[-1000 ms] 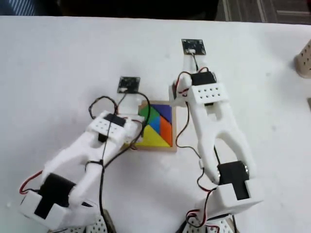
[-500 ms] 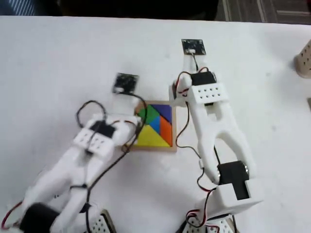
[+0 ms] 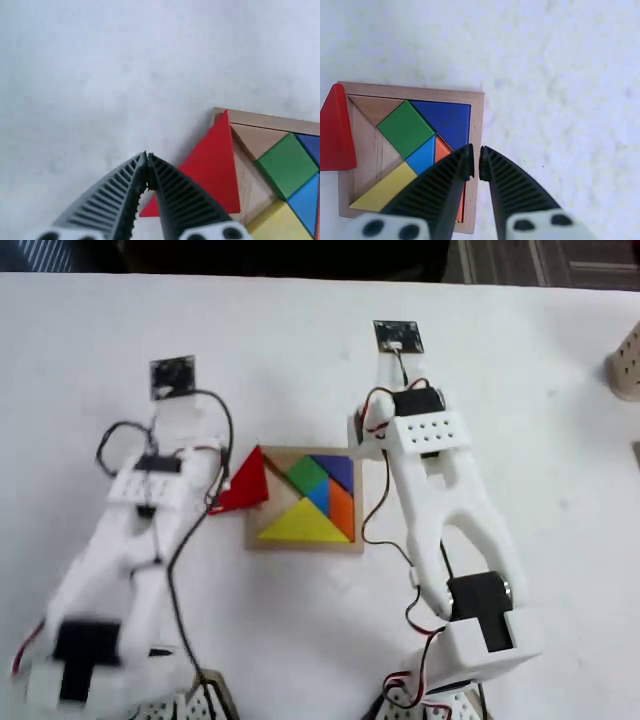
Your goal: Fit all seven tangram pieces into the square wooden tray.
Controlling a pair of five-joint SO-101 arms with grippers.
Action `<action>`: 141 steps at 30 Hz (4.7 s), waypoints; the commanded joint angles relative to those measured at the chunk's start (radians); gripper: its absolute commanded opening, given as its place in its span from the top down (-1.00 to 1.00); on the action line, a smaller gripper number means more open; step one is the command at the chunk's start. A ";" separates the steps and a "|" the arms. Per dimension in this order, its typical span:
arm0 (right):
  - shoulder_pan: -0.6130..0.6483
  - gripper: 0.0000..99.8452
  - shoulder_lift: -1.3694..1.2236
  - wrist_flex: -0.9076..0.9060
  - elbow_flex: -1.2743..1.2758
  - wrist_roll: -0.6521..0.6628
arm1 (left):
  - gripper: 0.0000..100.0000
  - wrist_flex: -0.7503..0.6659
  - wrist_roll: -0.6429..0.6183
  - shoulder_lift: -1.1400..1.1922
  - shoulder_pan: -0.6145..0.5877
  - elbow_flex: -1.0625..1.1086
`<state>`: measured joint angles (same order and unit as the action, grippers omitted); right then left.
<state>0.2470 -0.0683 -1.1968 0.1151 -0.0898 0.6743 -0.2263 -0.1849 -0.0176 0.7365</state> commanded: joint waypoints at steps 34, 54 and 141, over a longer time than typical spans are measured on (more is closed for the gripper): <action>-0.012 0.95 0.054 0.012 -0.005 0.012 | 0.96 0.123 -0.011 0.367 0.145 -0.295; -0.013 0.95 0.058 0.012 -0.011 0.015 | 0.96 0.048 -0.084 0.117 0.341 -0.083; -0.151 0.96 1.847 -0.056 1.576 0.470 | 0.96 0.612 0.324 -1.643 -0.326 0.956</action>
<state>0.0875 1.7714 -1.2428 1.6817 0.3629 1.2743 0.0913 -1.8144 -0.3291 1.6970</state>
